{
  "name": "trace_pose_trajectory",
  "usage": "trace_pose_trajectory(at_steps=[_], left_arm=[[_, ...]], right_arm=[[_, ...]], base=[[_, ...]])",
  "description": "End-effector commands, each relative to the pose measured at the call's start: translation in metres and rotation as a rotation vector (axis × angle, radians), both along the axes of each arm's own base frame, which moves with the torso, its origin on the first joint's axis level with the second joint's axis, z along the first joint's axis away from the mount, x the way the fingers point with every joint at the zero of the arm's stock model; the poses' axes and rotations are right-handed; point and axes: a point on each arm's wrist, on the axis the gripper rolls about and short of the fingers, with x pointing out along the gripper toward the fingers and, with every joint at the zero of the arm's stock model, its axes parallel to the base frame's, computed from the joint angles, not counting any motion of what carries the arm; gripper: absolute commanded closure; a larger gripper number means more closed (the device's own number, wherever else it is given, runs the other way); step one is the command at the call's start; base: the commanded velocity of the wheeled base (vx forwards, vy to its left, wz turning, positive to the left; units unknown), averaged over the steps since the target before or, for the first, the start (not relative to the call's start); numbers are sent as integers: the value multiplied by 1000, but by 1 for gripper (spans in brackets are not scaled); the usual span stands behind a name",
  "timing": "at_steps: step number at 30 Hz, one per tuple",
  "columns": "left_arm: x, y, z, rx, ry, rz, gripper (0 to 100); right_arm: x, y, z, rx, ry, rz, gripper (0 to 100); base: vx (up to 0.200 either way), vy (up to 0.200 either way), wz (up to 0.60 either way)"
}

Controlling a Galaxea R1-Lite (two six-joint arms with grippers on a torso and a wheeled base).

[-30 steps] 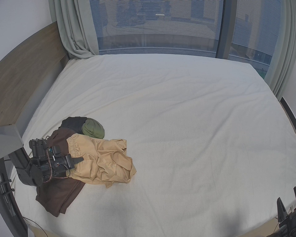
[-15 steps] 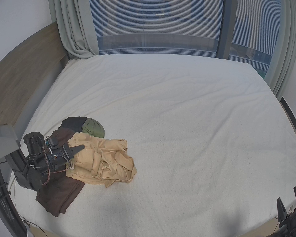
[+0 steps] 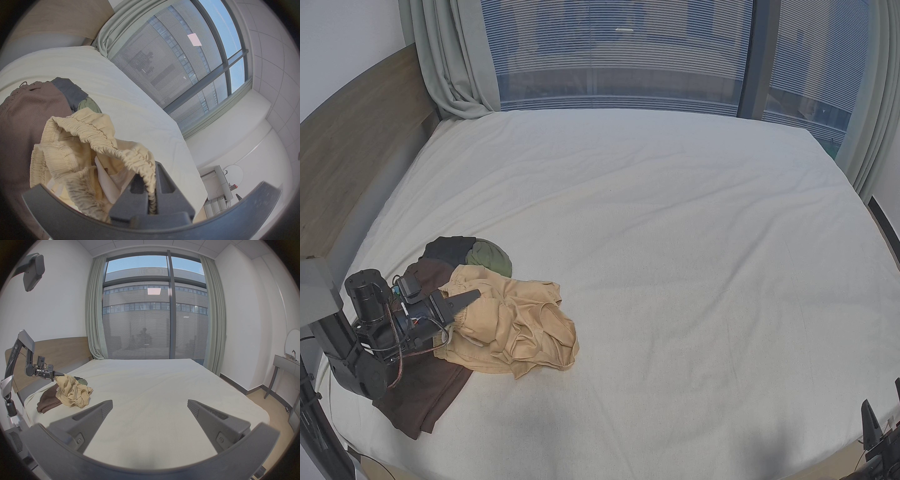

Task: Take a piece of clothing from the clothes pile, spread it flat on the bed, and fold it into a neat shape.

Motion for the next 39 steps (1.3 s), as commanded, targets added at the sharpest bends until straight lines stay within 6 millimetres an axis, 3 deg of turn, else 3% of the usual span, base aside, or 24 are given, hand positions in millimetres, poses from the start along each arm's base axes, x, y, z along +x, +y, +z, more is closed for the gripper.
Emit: trace_pose_trajectory(at_steps=[1,7,16,23,39], left_arm=[[0,-1,2,0,-8,0,100],[1,-6,7,-30,-20,39,100],[-11,-42,44,-231,-51,95,100],[-12,-48,48,-267,-34,78,100],[-34,-65,103,-382,-26,18,100]], right_arm=[[1,0,-5,0,9,0,0],[1,0,-5,0,9,0,0],[1,0,-5,0,7,0,0],[1,0,-5,0,9,0,0],[0,0,-5,0,6,0,0]], base=[[0,0,0],[0,0,0],[0,0,0],[0,0,0],[0,0,0]])
